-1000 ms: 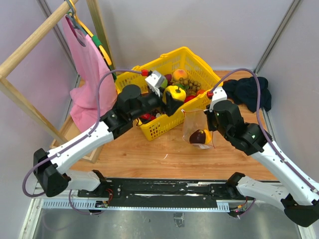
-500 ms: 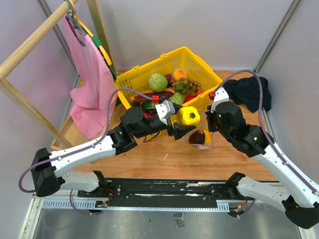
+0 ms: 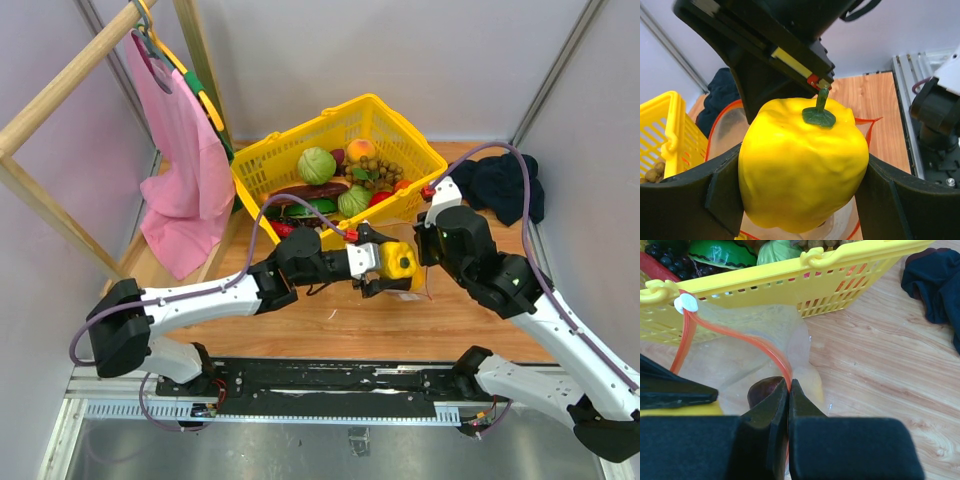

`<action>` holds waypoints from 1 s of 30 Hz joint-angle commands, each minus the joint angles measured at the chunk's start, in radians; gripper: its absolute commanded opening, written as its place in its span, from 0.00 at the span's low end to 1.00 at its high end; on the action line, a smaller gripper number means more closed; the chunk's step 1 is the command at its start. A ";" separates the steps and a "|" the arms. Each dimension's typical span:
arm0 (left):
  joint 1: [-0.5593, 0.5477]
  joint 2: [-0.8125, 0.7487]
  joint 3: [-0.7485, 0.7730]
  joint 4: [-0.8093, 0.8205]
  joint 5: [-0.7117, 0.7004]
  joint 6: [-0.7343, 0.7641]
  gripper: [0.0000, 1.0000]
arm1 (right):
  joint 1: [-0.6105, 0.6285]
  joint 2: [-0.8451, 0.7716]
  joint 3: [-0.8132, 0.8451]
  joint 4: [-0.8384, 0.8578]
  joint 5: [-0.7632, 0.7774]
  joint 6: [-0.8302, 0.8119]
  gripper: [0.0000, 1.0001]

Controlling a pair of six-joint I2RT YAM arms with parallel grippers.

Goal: Place the food in the zip-top bag and seal the zipper
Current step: Place the fake vegetable in the zipper food storage bag.

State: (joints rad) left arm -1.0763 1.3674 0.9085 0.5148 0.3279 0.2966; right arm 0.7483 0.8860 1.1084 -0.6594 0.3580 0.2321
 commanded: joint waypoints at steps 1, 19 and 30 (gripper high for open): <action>-0.007 0.043 0.042 -0.011 -0.016 0.079 0.42 | 0.014 -0.015 -0.011 0.025 -0.014 0.011 0.01; -0.006 0.140 0.131 -0.117 -0.273 0.070 0.82 | 0.014 -0.012 -0.010 0.024 -0.043 0.002 0.01; -0.007 0.120 0.128 -0.119 -0.302 0.038 0.96 | 0.013 -0.013 -0.014 0.026 -0.041 0.002 0.01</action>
State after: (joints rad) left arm -1.0767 1.4990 1.0096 0.3859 0.0525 0.3553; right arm 0.7483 0.8867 1.1019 -0.6586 0.3134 0.2317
